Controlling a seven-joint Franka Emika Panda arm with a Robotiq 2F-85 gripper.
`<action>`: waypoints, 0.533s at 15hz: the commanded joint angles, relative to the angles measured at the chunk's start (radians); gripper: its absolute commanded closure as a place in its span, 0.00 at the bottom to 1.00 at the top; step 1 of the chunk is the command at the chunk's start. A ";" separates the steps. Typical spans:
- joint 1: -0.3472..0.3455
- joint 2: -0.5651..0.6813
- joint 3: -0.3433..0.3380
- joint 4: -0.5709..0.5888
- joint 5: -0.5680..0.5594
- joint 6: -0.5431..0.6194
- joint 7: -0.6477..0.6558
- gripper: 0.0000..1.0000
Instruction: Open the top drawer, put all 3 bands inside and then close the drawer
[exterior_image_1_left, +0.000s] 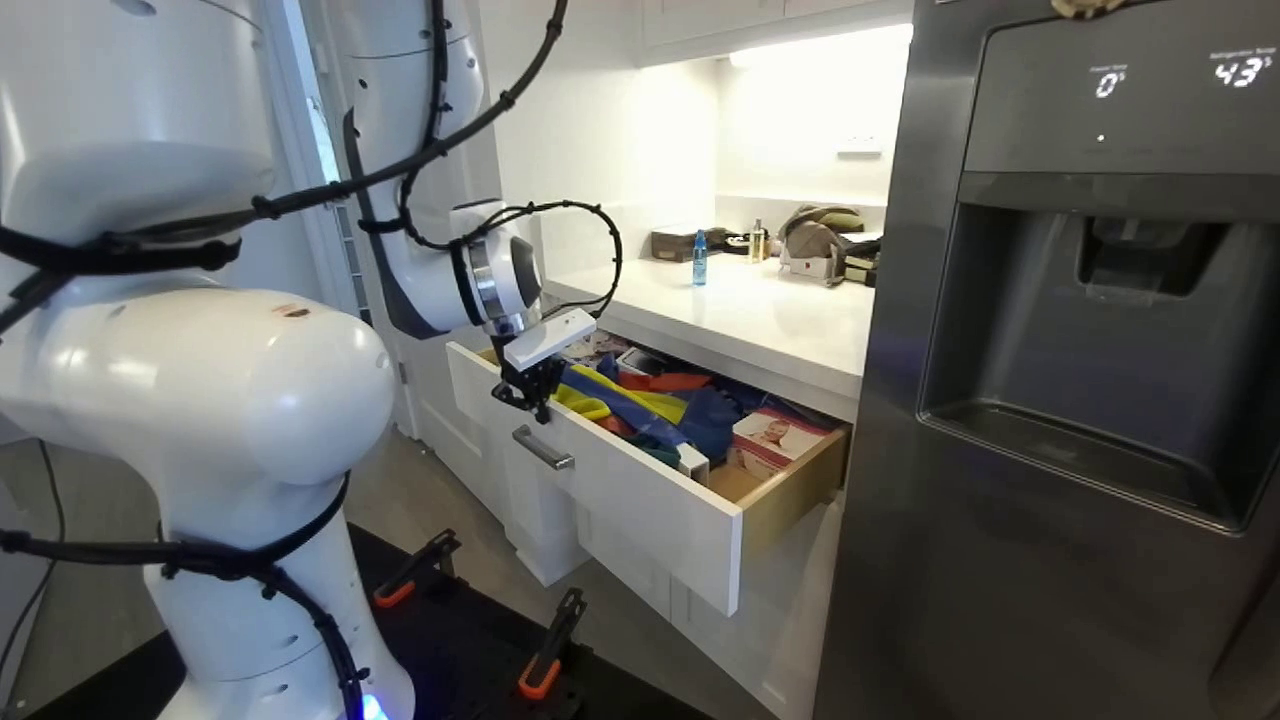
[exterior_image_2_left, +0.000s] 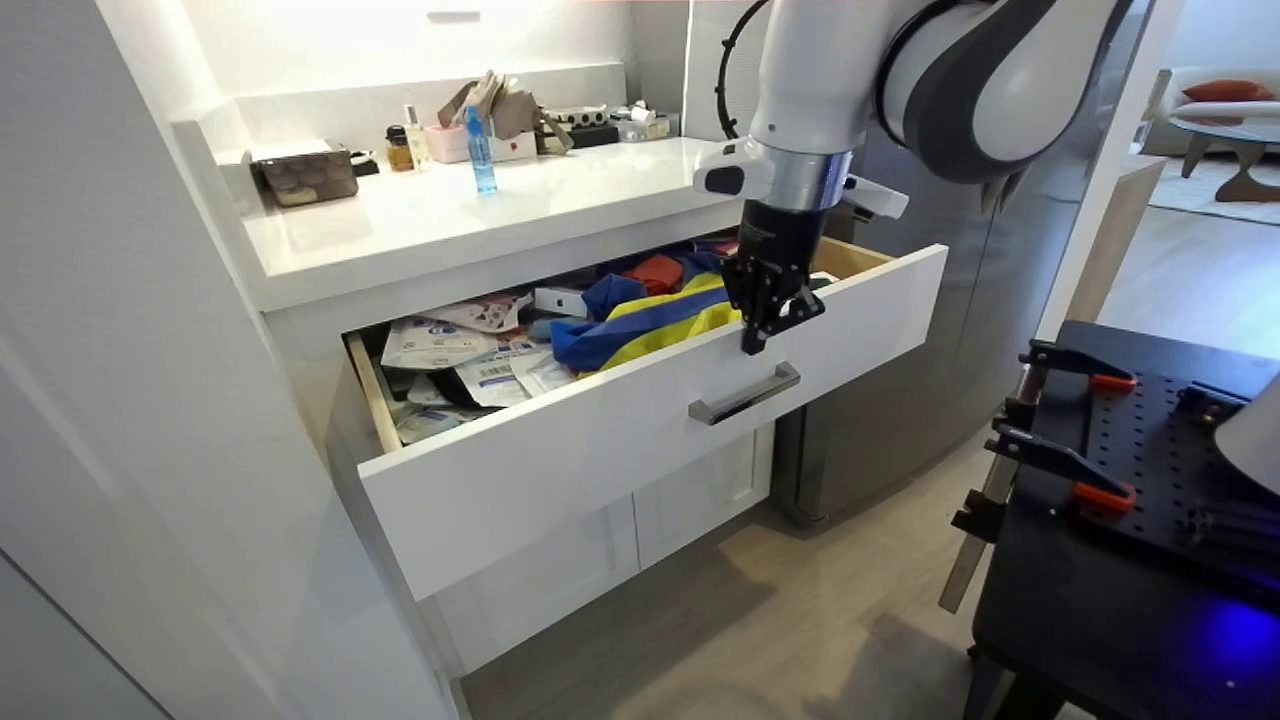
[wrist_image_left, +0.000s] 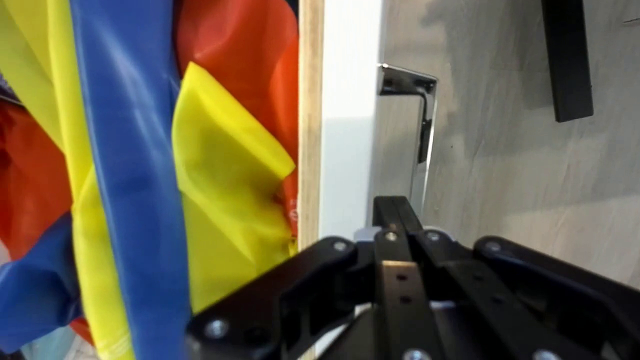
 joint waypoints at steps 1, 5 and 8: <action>0.020 0.062 -0.058 0.059 -0.095 0.051 0.050 1.00; 0.041 0.096 -0.125 0.101 -0.202 0.095 0.094 1.00; 0.061 0.120 -0.178 0.138 -0.267 0.126 0.118 1.00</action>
